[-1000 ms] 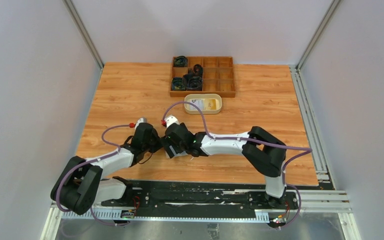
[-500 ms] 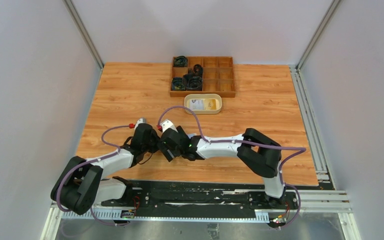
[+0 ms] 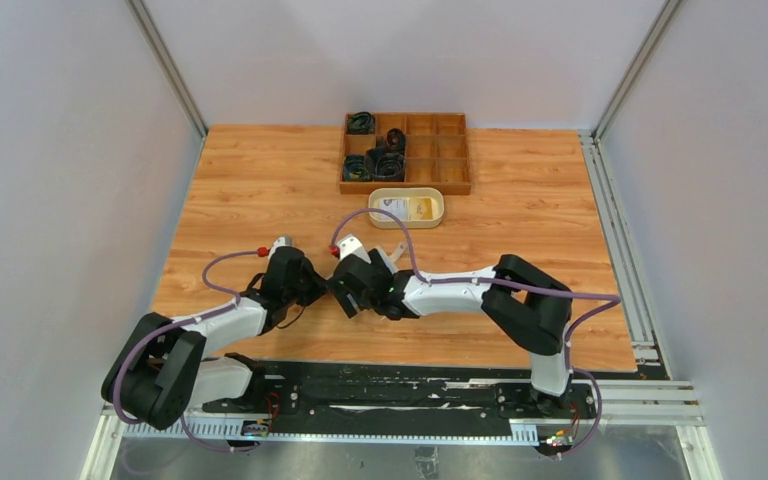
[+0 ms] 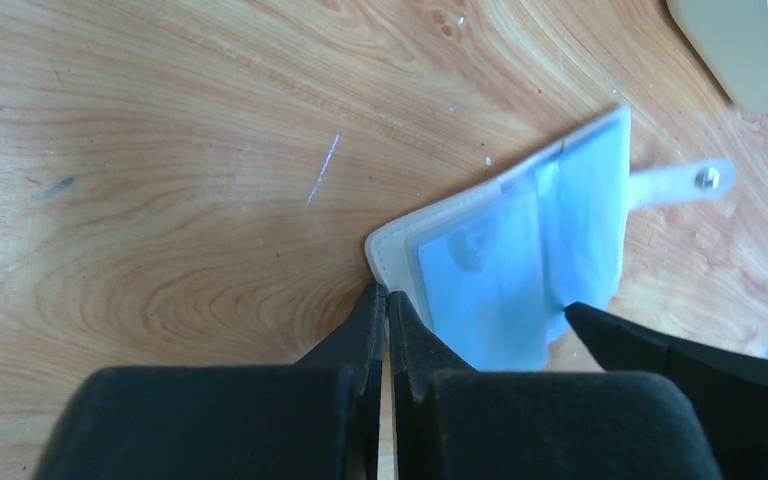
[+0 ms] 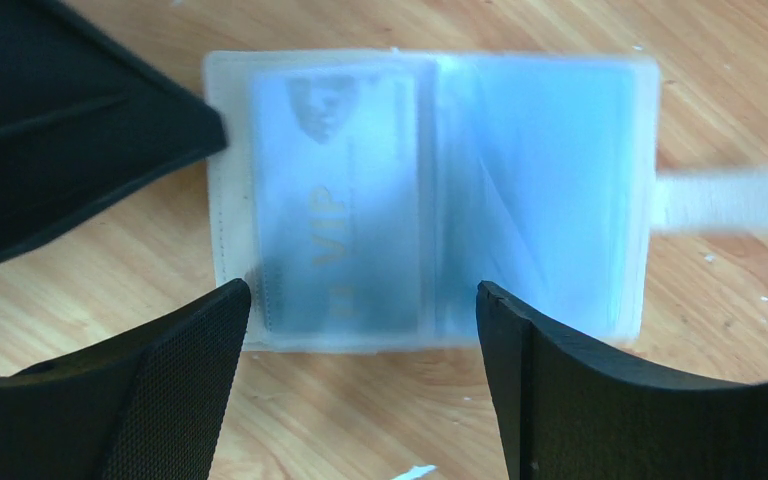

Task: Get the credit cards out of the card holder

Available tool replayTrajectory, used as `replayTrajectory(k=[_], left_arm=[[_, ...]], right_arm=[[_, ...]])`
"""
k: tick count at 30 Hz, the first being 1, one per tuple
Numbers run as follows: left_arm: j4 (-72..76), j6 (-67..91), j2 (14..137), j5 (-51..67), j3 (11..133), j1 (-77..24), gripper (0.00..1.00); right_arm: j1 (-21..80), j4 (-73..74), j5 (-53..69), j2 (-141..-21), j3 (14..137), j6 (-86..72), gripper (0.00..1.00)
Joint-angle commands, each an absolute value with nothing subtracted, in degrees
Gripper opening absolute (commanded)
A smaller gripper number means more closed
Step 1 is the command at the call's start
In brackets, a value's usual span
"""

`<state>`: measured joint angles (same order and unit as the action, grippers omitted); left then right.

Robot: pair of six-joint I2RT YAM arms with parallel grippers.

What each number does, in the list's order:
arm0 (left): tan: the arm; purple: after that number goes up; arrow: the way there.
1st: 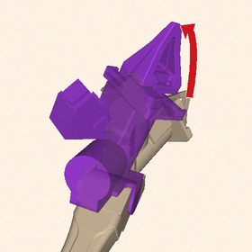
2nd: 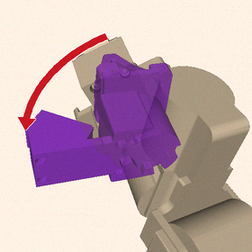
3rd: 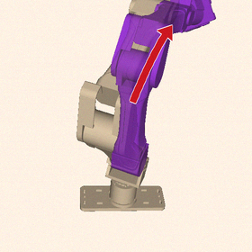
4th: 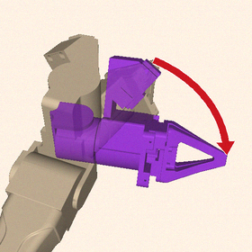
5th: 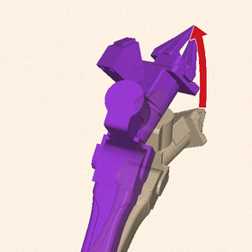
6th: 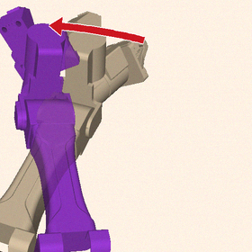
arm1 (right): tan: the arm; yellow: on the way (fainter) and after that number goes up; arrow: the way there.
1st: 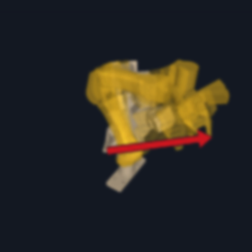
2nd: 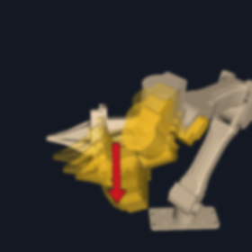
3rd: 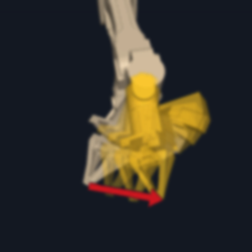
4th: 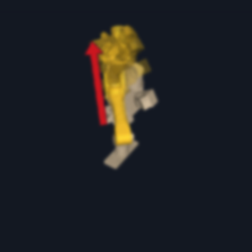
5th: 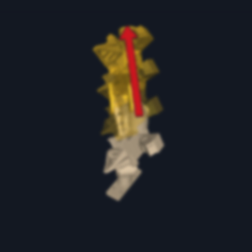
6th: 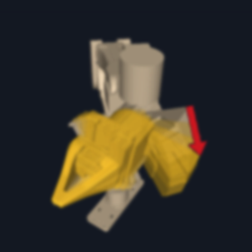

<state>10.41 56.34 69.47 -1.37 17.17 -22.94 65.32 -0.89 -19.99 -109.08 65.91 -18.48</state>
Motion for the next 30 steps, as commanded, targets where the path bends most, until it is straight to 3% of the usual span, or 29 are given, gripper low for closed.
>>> replayTrajectory(k=[1,17,23,30], left_arm=[[6.72,54.79,69.1,-3.11,16.41,-22.32,0.0],[6.32,52.65,70.66,-2.1,18.12,-22.32,0.0],[14.17,54.99,71.21,2.87,15.63,-22.32,0.0],[21.18,57.24,72.15,5.82,14.04,-22.32,0.18]], right_arm=[[62.56,3.01,-23.84,-107.6,63.02,-18.46,0.86],[60.29,-2.05,-20.62,-106.49,63.13,-13.09,0.86],[60.3,-3.73,-16.72,-107.51,62.74,-14.14,0.86],[60.29,-4.39,-15.76,-107.86,61.79,-15.03,0.86]])
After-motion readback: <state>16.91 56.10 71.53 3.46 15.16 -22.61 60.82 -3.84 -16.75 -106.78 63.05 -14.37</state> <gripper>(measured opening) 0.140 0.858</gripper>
